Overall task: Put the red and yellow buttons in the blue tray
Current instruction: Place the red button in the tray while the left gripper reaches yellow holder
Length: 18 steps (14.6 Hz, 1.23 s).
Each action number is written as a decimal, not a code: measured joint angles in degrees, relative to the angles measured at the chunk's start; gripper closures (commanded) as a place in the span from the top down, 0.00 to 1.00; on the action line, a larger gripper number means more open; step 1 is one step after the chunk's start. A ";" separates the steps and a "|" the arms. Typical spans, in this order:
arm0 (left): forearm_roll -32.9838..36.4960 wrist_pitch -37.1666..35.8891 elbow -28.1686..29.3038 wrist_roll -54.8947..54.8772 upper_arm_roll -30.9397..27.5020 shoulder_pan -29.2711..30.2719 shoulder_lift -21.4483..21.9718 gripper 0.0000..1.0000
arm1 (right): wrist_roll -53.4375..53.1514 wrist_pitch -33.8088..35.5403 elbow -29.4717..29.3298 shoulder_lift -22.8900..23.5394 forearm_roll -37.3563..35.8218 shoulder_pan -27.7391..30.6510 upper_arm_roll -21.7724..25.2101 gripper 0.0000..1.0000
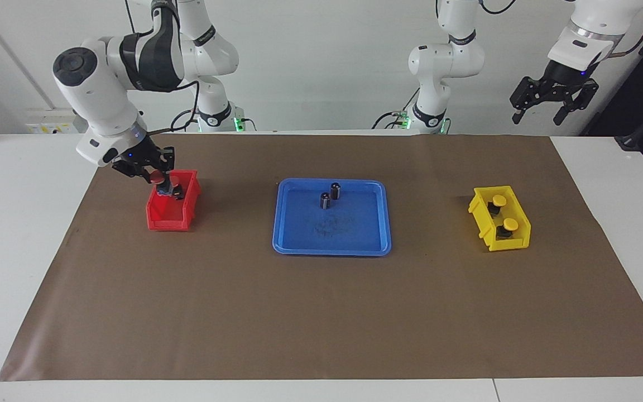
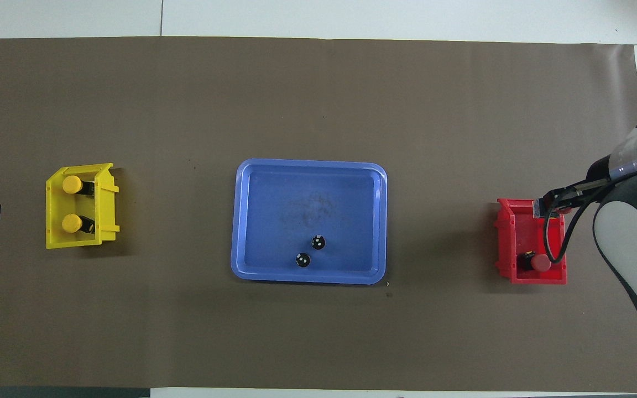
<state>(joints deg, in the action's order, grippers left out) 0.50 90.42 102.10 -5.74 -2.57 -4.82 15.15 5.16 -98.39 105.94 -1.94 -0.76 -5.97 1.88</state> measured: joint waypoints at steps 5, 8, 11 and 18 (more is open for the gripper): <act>0.00 0.00 0.00 0.00 0.00 0.00 0.00 1.00 | -29.87 -5.49 -10.57 11.06 3.36 -18.73 -0.70 0.24; 0.00 -0.33 0.00 0.01 0.29 -0.03 0.16 1.00 | -39.92 -10.81 -14.41 19.95 3.56 -25.83 -0.64 0.24; 0.00 -1.21 0.00 0.09 0.58 -0.04 0.72 1.00 | -42.37 -15.87 -15.54 26.13 3.56 -28.47 -0.52 0.24; 0.24 0.88 6.64 2.21 -0.18 2.26 3.55 1.00 | -43.42 -17.44 -15.51 27.64 4.09 -29.16 -0.31 0.25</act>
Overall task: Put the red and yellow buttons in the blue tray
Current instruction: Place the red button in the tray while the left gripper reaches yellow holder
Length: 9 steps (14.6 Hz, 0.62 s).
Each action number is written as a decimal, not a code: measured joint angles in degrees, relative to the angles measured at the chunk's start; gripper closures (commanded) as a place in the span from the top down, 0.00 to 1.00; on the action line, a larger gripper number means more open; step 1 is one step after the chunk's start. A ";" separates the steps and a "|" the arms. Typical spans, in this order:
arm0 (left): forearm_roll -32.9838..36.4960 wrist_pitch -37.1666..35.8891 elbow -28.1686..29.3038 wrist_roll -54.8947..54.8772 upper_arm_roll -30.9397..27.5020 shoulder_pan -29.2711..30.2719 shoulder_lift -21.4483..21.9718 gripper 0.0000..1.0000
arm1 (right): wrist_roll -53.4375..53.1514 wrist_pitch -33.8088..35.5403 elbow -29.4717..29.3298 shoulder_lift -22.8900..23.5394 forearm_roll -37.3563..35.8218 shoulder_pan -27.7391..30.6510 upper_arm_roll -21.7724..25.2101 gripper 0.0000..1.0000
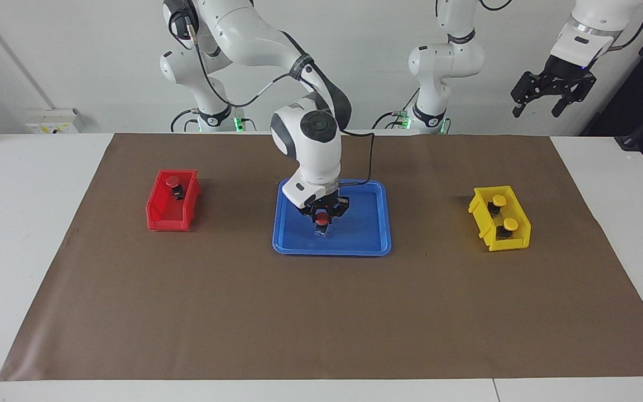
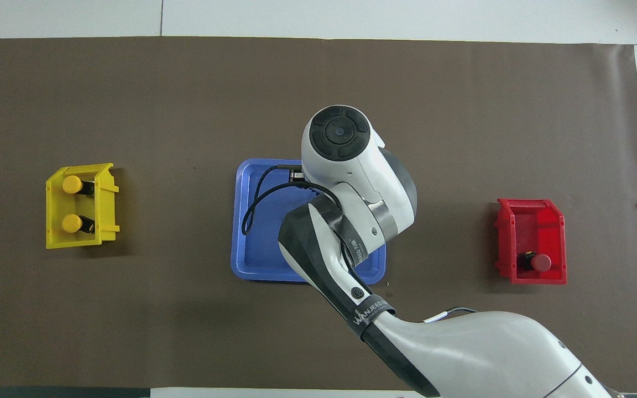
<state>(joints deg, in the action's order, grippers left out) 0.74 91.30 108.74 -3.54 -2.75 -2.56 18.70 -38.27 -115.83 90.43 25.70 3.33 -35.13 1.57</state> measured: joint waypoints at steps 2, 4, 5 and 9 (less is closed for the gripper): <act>0.25 4.77 4.06 0.33 0.00 0.12 -1.33 1.00 | -0.17 0.00 0.51 0.00 0.00 -0.44 -0.10 0.26; 0.30 10.89 7.26 0.66 0.01 0.25 -4.35 1.00 | -0.18 -0.08 1.09 -0.01 0.01 -0.99 -0.19 0.27; 0.31 13.89 8.60 0.72 0.02 0.60 -6.06 1.00 | -0.19 -0.18 1.35 -0.02 0.01 -1.47 -0.21 0.29; 0.32 22.61 11.68 0.71 0.02 1.40 -12.81 0.99 | -0.21 -4.39 4.43 -0.45 0.01 -2.32 -0.22 0.40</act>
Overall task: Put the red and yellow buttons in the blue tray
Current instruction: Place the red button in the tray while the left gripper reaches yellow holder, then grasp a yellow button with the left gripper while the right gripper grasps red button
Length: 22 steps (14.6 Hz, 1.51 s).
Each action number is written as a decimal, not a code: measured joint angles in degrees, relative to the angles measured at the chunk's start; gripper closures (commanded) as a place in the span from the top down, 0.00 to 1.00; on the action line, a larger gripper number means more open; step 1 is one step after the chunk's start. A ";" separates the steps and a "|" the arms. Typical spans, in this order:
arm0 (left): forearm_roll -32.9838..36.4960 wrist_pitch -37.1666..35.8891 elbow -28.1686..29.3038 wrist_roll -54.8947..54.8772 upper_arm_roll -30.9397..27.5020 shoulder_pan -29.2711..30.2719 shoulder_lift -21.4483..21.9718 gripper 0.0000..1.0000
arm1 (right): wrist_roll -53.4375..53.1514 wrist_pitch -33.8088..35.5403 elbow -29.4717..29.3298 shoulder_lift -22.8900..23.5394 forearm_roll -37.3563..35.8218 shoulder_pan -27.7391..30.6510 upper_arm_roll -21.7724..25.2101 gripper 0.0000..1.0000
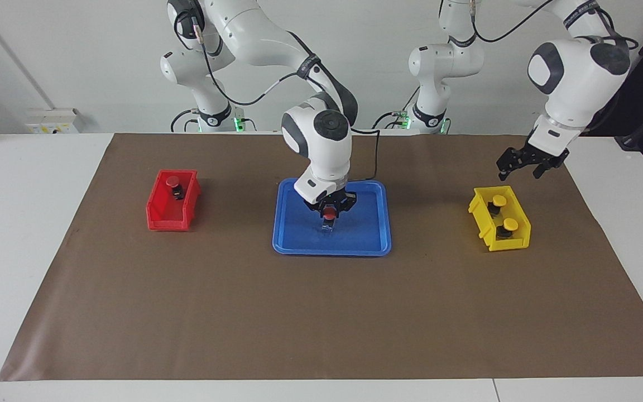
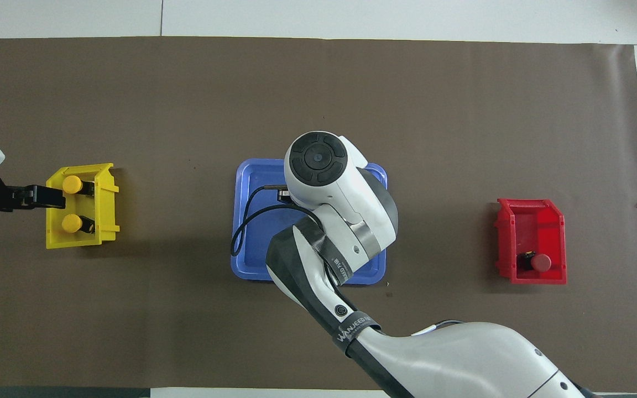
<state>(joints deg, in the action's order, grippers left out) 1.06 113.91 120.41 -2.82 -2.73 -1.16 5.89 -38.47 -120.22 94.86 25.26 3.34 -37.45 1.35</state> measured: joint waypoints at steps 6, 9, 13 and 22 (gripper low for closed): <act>0.01 6.86 0.79 0.00 0.03 0.74 -7.98 0.77 | 0.00 -1.85 1.84 -1.32 0.00 0.17 0.11 0.72; 0.04 7.32 2.48 -0.75 -0.04 2.53 -7.90 0.75 | 0.04 0.14 0.55 -3.17 -0.28 1.00 1.00 0.72; 0.04 7.75 4.98 -0.80 0.16 2.68 -6.98 0.75 | 7.77 9.68 1.91 -12.01 -1.30 8.38 1.39 0.72; 0.05 7.74 8.20 -0.85 0.41 2.68 -5.11 0.71 | 42.58 9.49 33.41 -39.97 -1.39 34.83 1.60 0.72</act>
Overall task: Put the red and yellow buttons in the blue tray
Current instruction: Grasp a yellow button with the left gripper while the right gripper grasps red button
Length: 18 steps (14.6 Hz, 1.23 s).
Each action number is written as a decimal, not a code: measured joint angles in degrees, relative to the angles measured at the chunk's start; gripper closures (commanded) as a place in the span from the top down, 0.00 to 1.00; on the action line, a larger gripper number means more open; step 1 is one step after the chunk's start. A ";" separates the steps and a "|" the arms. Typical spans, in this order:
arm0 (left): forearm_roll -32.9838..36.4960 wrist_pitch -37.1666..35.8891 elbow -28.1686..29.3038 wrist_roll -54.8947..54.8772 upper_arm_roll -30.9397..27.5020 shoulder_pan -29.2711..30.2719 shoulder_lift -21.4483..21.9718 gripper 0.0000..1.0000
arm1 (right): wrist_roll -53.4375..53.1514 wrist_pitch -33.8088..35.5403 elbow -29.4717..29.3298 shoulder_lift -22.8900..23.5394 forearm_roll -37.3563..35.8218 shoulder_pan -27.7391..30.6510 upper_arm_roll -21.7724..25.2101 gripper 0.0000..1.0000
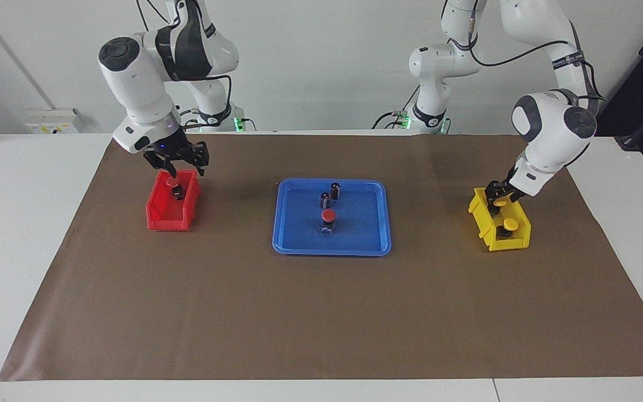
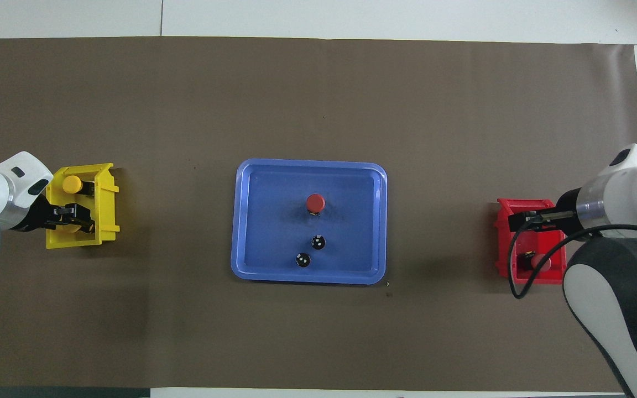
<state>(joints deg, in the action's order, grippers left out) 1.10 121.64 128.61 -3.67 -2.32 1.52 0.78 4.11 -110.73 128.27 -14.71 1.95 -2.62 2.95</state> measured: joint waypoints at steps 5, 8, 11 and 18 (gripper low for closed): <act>0.00 0.46 0.45 -0.03 0.06 0.00 0.22 0.51 | 5.02 -3.84 8.49 -2.51 0.00 5.35 -0.07 0.71; 0.01 1.25 0.50 -0.04 0.04 0.00 0.22 0.20 | 7.95 -8.73 12.99 -2.21 0.00 6.36 -0.08 0.70; 0.01 1.09 0.34 -0.04 0.02 0.01 0.25 0.05 | 9.63 -10.29 14.67 -1.95 0.00 6.38 -0.17 0.70; -0.03 -21.93 -19.37 2.21 0.83 -2.55 2.78 0.01 | 14.14 -14.05 15.35 -0.20 0.00 7.84 -0.17 0.68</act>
<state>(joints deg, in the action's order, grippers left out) 1.08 99.71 109.25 -1.47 -1.49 -1.03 3.56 18.25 -124.77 143.62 -14.92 1.95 5.22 2.78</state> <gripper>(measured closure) 0.581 0.300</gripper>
